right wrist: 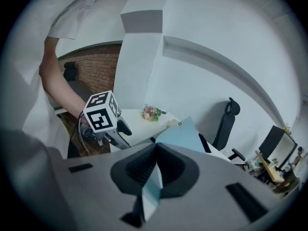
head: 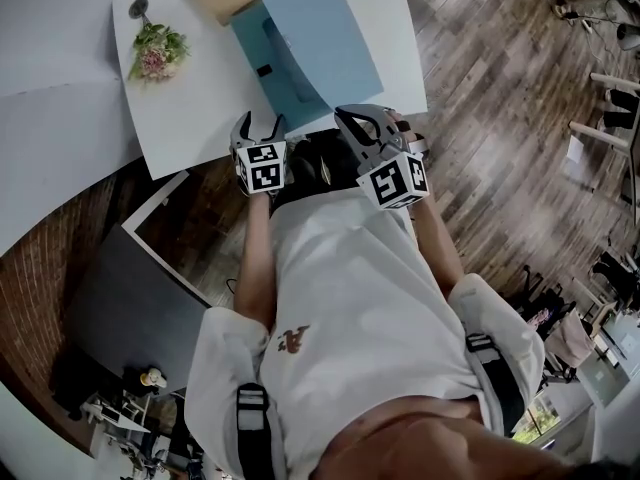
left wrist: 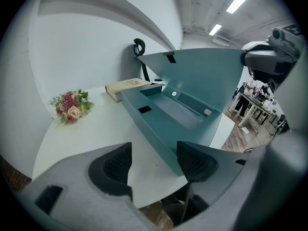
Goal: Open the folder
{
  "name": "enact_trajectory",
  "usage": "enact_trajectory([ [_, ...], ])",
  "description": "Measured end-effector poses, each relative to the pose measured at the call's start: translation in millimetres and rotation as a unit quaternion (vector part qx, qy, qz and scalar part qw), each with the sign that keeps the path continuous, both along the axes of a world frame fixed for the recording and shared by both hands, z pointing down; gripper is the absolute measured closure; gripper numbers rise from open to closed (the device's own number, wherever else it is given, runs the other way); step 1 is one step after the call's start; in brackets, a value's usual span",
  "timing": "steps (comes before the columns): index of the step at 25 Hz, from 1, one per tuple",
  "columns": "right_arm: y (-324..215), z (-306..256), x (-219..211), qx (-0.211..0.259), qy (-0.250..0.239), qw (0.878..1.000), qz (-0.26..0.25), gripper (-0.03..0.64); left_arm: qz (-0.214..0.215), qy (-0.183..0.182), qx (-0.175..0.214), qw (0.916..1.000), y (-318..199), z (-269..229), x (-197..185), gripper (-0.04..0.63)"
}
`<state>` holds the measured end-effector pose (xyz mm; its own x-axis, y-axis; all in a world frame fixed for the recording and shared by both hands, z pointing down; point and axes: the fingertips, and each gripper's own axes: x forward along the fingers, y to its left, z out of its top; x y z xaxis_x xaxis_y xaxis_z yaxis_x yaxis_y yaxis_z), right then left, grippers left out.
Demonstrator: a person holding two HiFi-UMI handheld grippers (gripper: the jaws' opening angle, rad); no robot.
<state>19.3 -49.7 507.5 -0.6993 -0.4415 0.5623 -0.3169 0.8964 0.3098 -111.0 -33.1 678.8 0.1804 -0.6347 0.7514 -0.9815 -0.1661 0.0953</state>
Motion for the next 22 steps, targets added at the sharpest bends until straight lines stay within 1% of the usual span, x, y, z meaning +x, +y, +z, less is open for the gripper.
enact_trajectory([
  [22, -20.4, -22.3, 38.6, 0.016, -0.013, 0.998, 0.056, 0.607, -0.01, -0.009, -0.007, 0.9999, 1.8, 0.0, 1.9, 0.288],
])
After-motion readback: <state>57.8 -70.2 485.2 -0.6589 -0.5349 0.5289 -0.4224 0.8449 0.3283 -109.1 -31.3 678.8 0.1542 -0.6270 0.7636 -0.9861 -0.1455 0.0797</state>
